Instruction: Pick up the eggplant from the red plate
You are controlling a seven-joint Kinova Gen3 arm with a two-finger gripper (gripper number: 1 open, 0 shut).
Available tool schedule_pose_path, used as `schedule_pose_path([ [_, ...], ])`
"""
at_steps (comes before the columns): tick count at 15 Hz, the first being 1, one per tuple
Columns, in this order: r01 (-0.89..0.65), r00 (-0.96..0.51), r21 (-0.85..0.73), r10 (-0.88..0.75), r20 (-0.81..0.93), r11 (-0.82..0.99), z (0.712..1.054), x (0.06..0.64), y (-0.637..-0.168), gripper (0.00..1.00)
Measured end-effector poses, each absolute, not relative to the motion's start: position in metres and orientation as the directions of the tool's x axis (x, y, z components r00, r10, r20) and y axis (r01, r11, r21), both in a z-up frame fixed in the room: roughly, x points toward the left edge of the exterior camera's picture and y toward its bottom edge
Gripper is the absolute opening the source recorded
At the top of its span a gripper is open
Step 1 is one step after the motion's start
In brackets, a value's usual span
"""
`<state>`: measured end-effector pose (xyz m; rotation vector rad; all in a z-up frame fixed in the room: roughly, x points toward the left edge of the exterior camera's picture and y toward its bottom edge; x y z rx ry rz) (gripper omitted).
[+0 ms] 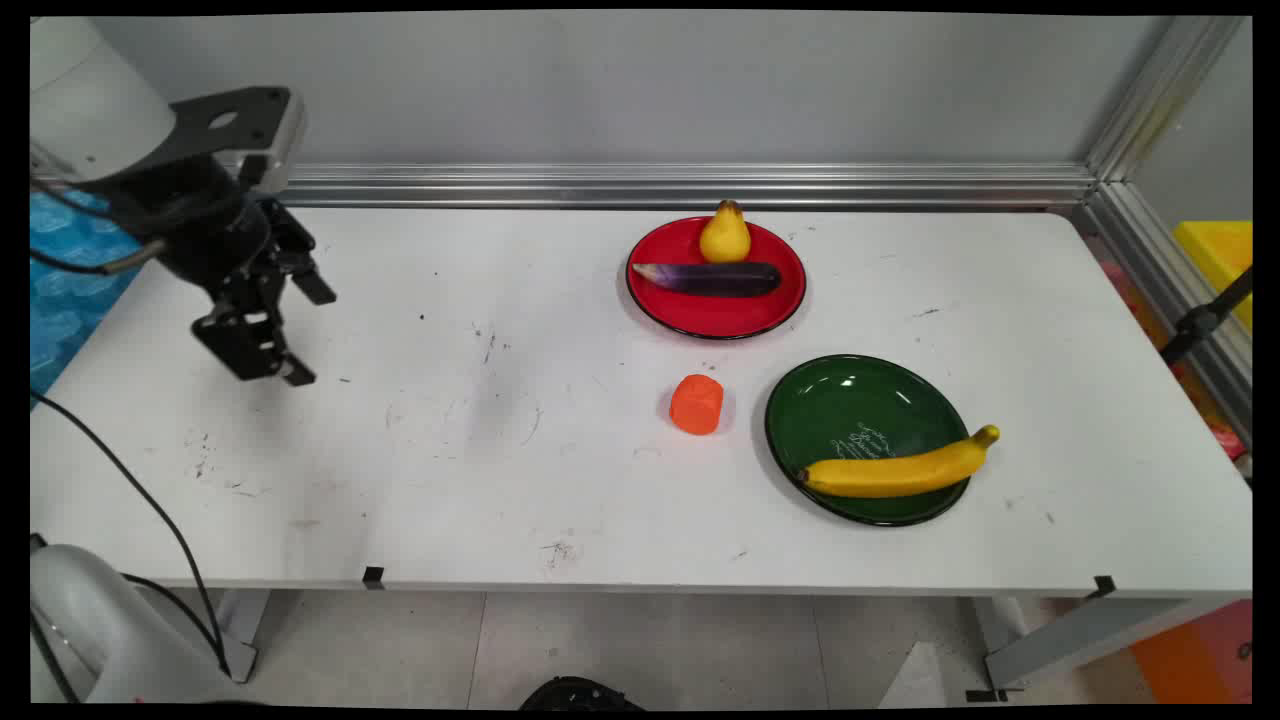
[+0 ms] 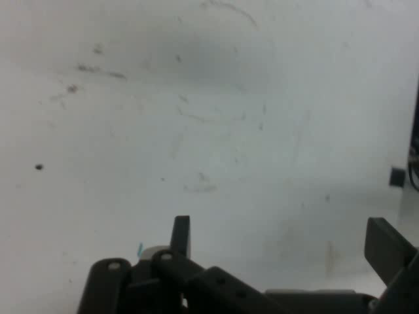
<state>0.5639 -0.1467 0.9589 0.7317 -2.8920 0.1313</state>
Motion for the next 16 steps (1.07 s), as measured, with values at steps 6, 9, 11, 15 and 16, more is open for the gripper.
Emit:
schedule_pose_path([
  [6,-0.577,-0.794,-0.081,-0.535,0.286,0.813,0.961,0.544,-0.184,1.0],
  [9,-0.601,-0.769,-0.093,-0.542,0.339,0.794,0.96,0.529,-0.208,1.0],
  [11,-0.608,-0.756,-0.1,-0.536,0.375,0.788,0.959,0.517,-0.228,1.0],
  [15,-0.615,-0.736,-0.113,-0.518,0.436,0.78,0.951,0.49,-0.271,1.0],
  [16,-0.618,-0.731,-0.115,-0.514,0.45,0.778,0.948,0.482,-0.282,1.0],
])
